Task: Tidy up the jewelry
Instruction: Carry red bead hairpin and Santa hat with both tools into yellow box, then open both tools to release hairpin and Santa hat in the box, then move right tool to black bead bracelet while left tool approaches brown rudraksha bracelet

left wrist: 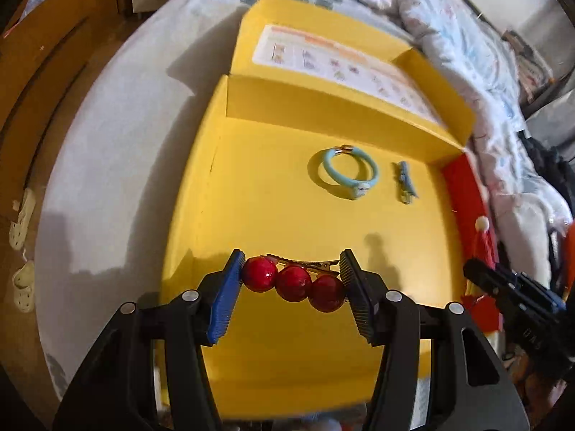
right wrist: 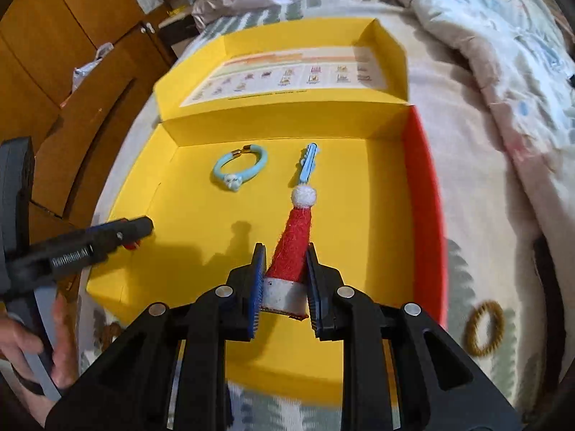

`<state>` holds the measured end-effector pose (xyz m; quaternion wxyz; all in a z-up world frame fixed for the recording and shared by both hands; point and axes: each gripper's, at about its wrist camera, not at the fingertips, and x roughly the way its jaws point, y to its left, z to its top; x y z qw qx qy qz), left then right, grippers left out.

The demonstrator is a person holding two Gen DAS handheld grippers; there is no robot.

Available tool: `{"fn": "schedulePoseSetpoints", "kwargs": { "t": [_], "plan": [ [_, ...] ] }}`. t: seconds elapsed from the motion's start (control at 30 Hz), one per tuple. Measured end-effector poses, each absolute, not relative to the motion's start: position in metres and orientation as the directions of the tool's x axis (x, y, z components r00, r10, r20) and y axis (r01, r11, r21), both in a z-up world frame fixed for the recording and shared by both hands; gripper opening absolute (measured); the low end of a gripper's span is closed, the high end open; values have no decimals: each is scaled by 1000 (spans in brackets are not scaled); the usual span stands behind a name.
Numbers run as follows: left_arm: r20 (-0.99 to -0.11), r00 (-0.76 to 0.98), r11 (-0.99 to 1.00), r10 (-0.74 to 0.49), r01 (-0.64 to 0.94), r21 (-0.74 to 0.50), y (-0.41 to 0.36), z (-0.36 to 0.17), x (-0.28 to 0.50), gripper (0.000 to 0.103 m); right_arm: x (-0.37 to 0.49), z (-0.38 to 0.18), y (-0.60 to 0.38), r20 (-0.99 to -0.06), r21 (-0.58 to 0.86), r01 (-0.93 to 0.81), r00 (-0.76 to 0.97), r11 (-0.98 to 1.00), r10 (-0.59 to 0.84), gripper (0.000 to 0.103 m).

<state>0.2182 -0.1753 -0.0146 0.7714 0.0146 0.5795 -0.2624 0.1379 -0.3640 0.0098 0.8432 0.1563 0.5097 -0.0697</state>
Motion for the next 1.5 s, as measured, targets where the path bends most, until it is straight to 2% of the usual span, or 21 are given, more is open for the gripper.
{"fn": "schedulePoseSetpoints", "kwargs": {
  "t": [0.5, 0.73, 0.8, 0.9, 1.2, 1.33, 1.5],
  "plan": [
    [-936, 143, 862, -320, 455, -225, -231, -47, 245, 55, 200, -35, -381, -926, 144, 278, 376, 950, 30, 23],
    [-936, 170, 859, -308, 471, -198, -232, -43, 240, 56, 199, -35, -391, -918, 161, 293, 396, 942, 34, 30],
    [-933, 184, 864, -308, 466, -193, -231, -37, 241, 57, 196, -30, -394, -910, 173, 299, 412, 939, 37, 45],
    [-919, 212, 866, -333, 455, -209, -224, -25, 241, 65, 189, -19, -396, -896, 177, 310, 444, 934, 22, 64],
    [-902, 284, 872, -325, 460, -170, -195, 16, 218, 66, 154, 28, -392, -843, 186, 301, 538, 935, -5, 64],
    [-873, 331, 868, -358, 462, -180, -169, 44, 193, 71, 126, 53, -381, -805, 196, 286, 594, 938, -12, 64],
    [-852, 363, 869, -378, 457, -190, -140, 50, 161, 75, 78, 72, -370, -776, 214, 264, 630, 940, 0, 64]
  ]
}}
